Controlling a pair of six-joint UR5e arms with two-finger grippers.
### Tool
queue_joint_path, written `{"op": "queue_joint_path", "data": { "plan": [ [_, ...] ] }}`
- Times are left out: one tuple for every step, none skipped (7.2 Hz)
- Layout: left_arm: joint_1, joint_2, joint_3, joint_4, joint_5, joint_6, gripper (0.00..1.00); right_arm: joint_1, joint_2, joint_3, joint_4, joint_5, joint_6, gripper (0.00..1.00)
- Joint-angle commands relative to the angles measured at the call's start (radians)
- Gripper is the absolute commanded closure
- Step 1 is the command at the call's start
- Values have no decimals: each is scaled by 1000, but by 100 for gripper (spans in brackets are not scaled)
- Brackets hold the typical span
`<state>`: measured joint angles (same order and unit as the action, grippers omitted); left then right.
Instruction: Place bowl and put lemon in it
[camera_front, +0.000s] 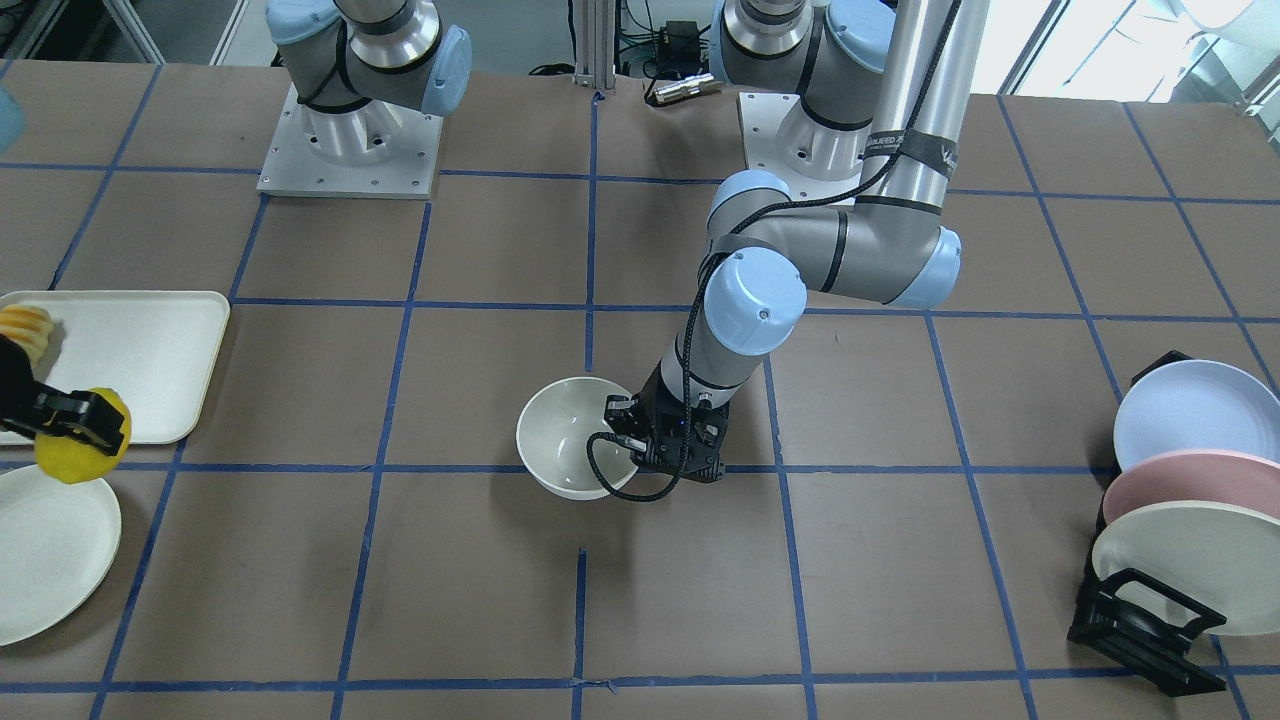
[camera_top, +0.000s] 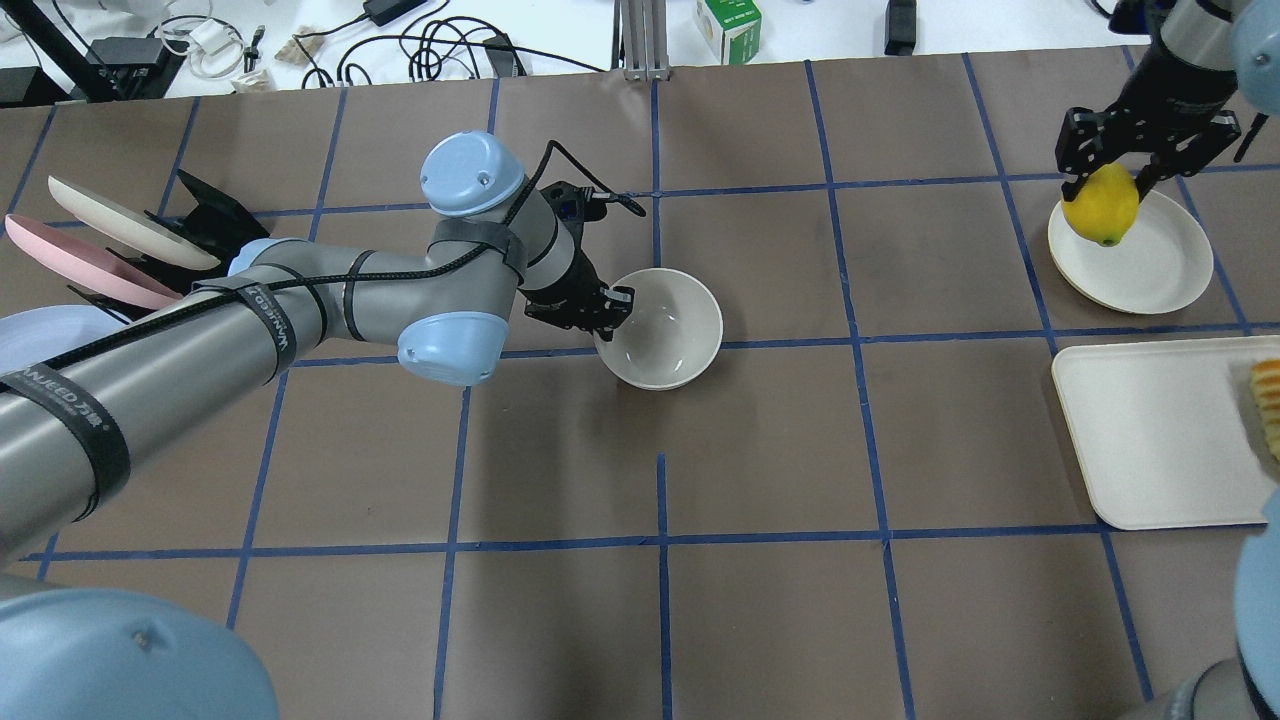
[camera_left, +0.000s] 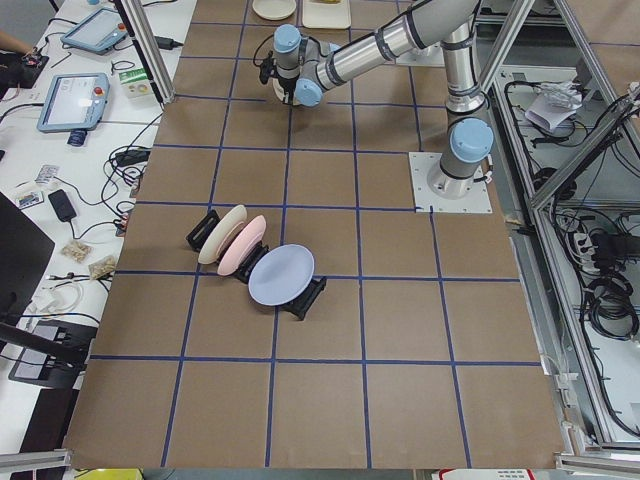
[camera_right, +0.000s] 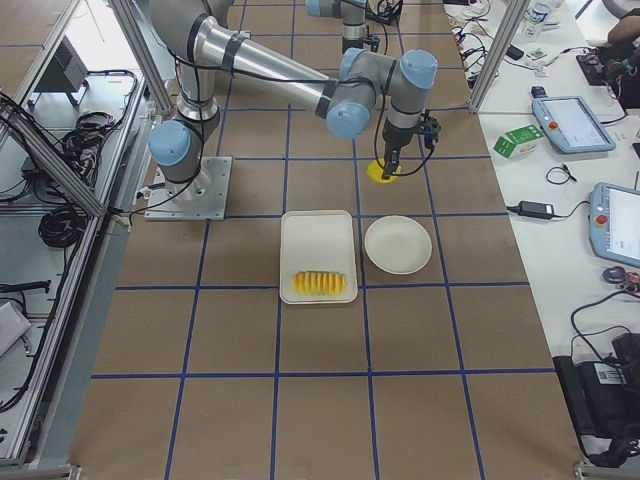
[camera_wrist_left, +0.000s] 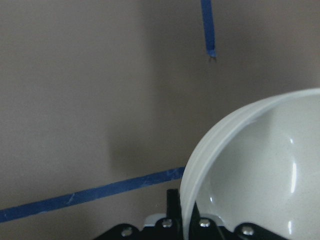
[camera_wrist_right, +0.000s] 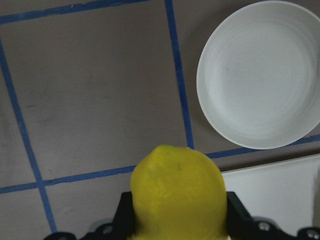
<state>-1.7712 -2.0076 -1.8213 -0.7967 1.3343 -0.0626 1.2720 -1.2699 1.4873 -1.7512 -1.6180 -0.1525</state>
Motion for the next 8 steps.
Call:
{"op": "queue_joint_path", "data": {
  "plan": [
    [-1, -16, 10, 37, 6, 7, 68, 122, -52, 2, 39, 9, 91, 100],
    [2, -17, 16, 62, 6, 7, 22, 203, -68, 4, 41, 9, 159, 100],
    [19, 12, 39, 57, 14, 9, 6, 281, -69, 4, 41, 9, 229, 100],
    [54, 38, 74, -23, 46, 42, 1, 352, -68, 7, 39, 23, 328, 100],
    [100, 88, 91, -164, 54, 67, 1, 395, -60, 7, 27, 42, 415, 100],
    [117, 143, 95, -244, 130, 69, 0, 432, -54, 8, 24, 81, 432, 100],
    [130, 195, 99, -319, 150, 73, 0, 451, -37, 10, -6, 136, 438, 100],
    [159, 238, 117, -404, 152, 104, 0, 463, -16, 13, -13, 141, 433, 100]
  ]
}}
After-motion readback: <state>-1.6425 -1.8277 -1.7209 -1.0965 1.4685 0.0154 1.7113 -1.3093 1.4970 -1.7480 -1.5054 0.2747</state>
